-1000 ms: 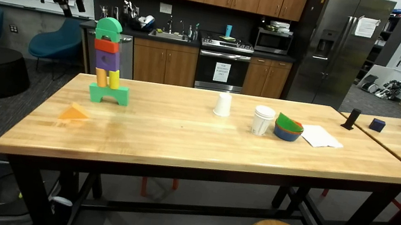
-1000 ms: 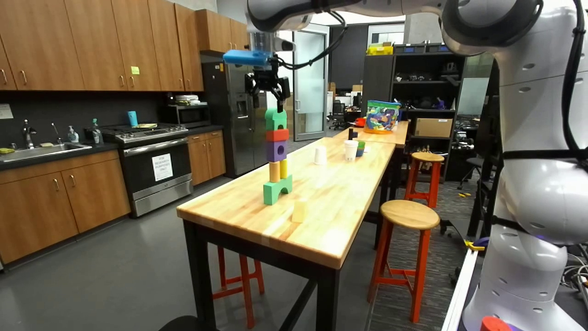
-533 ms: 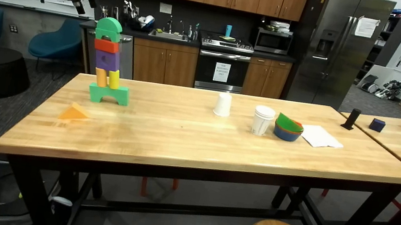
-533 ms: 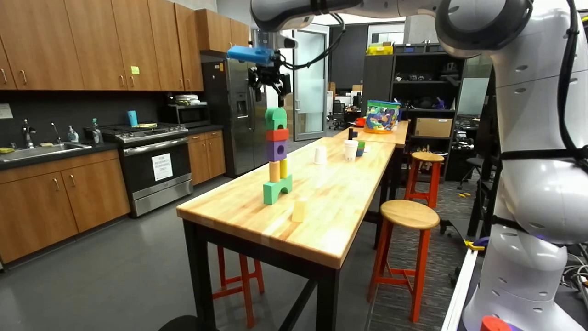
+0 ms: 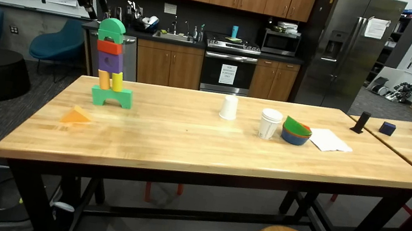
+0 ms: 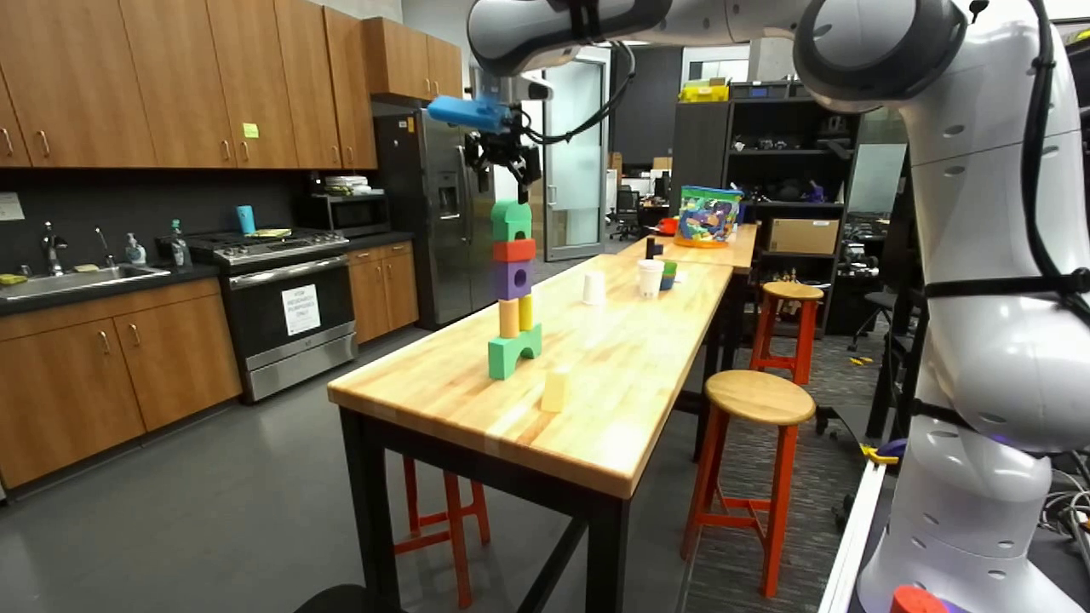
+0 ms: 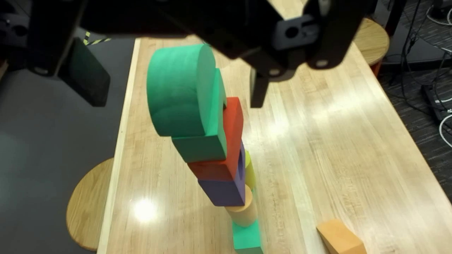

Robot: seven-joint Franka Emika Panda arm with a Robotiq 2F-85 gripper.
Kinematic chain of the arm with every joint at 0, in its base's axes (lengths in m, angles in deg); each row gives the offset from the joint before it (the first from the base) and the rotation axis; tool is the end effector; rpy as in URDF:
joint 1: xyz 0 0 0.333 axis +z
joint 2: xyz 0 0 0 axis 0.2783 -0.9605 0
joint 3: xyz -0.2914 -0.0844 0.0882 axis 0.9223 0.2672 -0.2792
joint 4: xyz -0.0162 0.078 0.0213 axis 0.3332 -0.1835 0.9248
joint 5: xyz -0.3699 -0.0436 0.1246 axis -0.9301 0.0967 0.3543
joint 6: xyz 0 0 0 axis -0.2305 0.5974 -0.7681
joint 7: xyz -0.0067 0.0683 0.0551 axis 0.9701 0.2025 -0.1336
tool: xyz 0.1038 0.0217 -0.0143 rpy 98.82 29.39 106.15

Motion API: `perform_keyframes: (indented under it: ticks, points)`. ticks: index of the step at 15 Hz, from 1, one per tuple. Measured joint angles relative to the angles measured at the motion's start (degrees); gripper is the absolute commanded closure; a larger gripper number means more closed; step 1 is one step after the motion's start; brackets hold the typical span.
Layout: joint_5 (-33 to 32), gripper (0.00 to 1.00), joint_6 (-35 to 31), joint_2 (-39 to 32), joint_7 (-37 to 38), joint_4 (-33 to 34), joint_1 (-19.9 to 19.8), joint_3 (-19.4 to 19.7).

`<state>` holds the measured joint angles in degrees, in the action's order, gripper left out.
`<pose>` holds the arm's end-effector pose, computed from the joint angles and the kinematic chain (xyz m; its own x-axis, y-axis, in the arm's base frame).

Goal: Remove the top object from the stack and place it on the counter

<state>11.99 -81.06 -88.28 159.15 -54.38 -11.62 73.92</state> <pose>0.6515 0.0354 0.6157 0.0810 -0.9665 0.2435 -0.9690 -0.1336 -0.2079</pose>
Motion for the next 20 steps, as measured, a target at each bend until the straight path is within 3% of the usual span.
perform_keyframes:
  ticks: [20]
  points:
    - [-0.25,0.00,-2.87,-1.68,-4.18,0.04,-1.52,1.15]
